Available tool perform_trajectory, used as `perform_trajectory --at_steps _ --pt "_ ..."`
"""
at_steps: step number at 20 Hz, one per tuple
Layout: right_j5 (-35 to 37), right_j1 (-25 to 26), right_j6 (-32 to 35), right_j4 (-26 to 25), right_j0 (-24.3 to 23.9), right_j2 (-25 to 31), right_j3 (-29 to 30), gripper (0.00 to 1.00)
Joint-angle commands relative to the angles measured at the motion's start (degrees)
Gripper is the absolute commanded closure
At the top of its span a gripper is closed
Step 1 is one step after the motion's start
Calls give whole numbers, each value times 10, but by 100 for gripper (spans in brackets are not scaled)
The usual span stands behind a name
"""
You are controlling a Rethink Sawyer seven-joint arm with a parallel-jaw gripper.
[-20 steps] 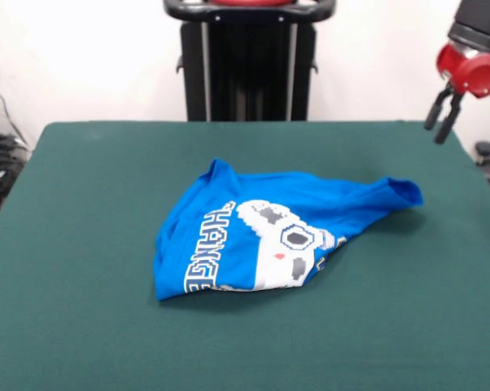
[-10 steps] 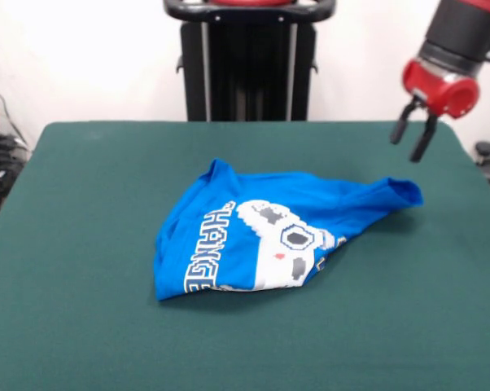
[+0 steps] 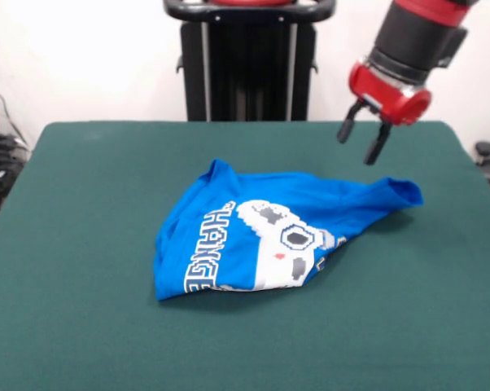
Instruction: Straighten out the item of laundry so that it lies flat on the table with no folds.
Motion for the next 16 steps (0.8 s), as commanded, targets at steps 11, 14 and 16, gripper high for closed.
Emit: perform_trajectory --at_steps 11,14,16 --pt "-102 81 -306 117 -98 137 -150 0" --pt "-114 108 -305 90 -107 139 -181 0" --pt "-118 135 -302 60 -109 133 -203 0"
